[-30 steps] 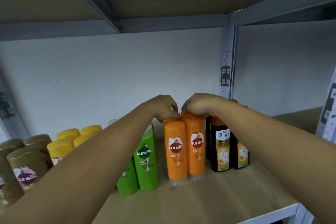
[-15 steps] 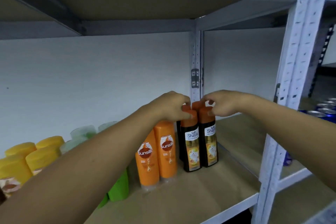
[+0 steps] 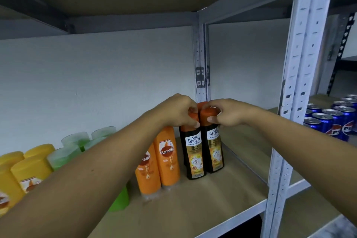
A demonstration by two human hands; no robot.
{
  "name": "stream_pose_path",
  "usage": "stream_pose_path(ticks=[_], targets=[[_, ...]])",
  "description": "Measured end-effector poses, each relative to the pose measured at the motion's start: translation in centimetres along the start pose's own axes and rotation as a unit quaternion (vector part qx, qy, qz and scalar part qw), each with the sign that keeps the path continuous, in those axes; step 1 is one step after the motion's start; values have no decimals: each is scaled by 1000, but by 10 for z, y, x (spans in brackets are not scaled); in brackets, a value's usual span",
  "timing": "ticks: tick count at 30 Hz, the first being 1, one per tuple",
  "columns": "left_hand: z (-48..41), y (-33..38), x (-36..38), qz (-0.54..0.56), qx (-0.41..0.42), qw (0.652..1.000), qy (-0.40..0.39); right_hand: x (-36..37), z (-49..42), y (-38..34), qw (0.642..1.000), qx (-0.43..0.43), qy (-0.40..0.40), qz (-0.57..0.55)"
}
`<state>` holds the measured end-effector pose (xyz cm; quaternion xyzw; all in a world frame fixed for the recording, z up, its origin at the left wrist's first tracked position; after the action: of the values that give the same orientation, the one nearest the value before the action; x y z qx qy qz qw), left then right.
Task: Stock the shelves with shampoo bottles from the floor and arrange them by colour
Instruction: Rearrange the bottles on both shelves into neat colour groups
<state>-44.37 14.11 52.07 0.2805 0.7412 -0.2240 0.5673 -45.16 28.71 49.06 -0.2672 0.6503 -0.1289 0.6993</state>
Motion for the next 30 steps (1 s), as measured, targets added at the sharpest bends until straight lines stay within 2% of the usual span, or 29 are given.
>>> stream_pose_path(ticks=[4,8,10,14,17,24,30], targets=[[-1,-5,0,15,-6,1000,0,-1,-2,1,1000,11,-19,-7],[-4,-22,-10,64,-62,995,54,-19,-8,-5,994,40,79,-64],[-8,-31,-8,65,-85,993,53,-24,-16,-7,992,56,103,-56],[-20,-44,8,73,-123,990,-16,-12,-38,-14,993,96,-5,-73],[-25,-51,17,139,-158,977,-40,-1,-47,-22,990,110,-59,-67],[-30,-50,13,135,-137,980,-43,-4,-58,-25,996,85,-27,6],[-30,-48,8,113,-137,983,-39,-3,-57,-25,997,72,-17,4]])
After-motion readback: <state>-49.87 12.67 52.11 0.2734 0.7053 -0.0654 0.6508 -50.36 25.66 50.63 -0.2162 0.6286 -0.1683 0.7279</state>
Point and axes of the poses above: each hand's wrist, its own z-axis away from the middle knuckle, its own x-axis out of the palm, y = z × x, the point moved 7 cm from there along -z, towards the middle knuckle, and after that the axes turned 7 degrees about x, right-handed, at the moved point
